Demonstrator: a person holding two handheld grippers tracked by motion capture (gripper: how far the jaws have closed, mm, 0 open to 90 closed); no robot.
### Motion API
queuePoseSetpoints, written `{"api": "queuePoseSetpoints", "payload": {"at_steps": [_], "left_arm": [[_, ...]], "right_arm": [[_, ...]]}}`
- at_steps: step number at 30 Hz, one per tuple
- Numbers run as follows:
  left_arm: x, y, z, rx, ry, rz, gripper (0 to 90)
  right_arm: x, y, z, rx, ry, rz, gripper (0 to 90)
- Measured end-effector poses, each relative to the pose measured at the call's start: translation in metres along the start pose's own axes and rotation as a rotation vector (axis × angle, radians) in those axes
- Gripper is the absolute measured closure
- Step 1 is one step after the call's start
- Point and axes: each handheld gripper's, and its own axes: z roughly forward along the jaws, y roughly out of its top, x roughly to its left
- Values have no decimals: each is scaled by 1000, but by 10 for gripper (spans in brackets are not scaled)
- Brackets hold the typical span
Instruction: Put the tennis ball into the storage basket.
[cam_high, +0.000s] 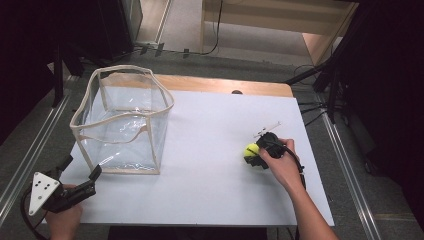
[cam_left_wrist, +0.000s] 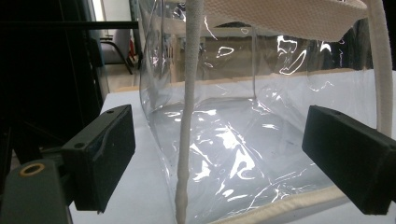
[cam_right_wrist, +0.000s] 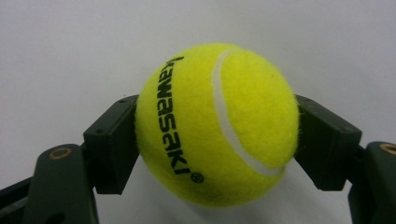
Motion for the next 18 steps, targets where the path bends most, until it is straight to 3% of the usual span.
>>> {"api": "queuePoseSetpoints", "payload": {"at_steps": [18], "left_arm": [[0, 0, 0, 1, -4, -1, 98]], "right_arm": [[2, 2, 2, -3, -18, -19, 239]]}}
